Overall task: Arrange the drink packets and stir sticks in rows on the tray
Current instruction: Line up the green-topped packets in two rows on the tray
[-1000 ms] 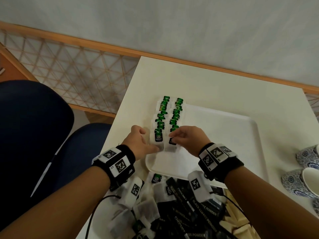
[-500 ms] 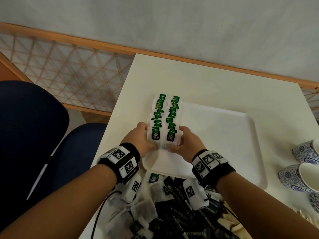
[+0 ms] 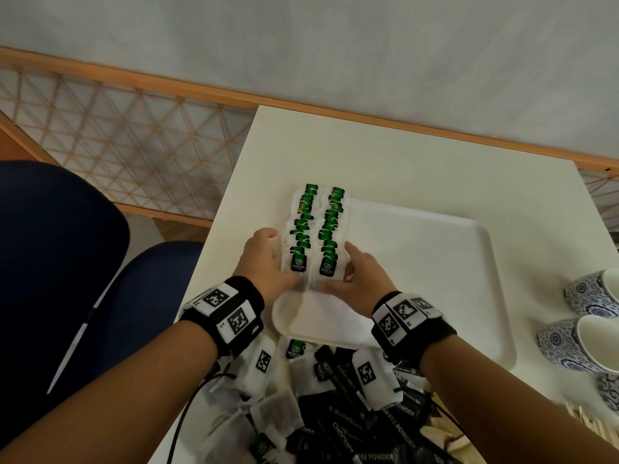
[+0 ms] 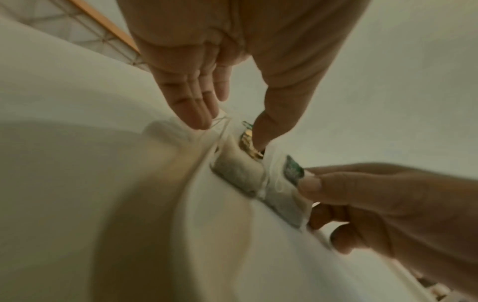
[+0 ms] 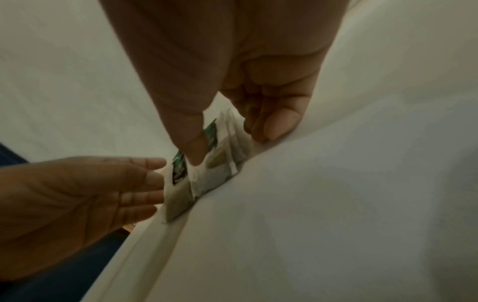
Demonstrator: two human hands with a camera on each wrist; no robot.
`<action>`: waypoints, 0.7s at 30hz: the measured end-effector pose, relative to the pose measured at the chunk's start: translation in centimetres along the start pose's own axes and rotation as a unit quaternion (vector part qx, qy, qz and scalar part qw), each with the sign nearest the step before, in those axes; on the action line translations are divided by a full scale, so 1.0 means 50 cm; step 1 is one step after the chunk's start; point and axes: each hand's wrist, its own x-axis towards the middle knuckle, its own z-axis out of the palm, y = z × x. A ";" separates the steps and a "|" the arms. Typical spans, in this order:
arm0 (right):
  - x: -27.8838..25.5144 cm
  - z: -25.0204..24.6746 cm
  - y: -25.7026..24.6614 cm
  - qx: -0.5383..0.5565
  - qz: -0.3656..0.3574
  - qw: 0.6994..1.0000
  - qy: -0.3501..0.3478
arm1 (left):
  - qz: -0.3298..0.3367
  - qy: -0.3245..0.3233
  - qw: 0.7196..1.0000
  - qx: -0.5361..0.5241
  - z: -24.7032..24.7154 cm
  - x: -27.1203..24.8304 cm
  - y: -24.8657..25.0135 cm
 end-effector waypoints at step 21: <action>0.105 -0.057 -0.015 -0.098 0.066 0.993 0.006 | -0.018 -0.088 0.984 -0.157 -0.001 0.039 0.053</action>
